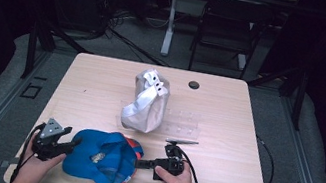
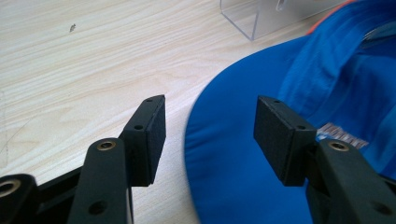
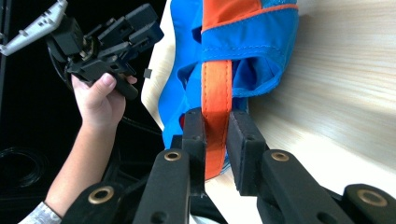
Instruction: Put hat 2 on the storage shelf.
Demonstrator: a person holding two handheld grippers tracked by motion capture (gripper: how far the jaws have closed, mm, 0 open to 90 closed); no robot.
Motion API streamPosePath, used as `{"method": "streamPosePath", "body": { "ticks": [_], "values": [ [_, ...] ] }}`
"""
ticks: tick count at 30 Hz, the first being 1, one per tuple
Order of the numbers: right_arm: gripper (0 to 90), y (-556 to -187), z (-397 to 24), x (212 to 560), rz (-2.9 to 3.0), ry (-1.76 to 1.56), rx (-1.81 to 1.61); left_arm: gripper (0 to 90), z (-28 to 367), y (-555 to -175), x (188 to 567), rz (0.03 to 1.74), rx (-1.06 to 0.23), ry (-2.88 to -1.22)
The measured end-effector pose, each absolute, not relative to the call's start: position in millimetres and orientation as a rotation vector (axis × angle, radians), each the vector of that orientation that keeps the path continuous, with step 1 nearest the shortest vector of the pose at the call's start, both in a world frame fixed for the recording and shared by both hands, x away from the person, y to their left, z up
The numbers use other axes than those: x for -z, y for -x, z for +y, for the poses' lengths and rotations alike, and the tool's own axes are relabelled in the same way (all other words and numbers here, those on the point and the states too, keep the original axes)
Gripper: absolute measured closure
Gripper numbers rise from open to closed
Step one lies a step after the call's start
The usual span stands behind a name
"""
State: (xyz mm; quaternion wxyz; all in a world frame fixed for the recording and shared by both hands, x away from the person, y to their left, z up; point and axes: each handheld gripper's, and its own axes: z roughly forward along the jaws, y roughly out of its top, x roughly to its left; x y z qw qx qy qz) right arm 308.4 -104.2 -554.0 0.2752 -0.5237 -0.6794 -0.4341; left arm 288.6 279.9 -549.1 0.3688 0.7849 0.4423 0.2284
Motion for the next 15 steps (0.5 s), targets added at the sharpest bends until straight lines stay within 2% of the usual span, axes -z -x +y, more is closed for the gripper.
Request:
{"method": "streamPosePath", "body": {
  "ticks": [15],
  "values": [
    [78.3,-304,-190,535,-1.842,1.513,1.138,44.5,278,-289,550,1.138,-0.583,-2.021]
  ]
}}
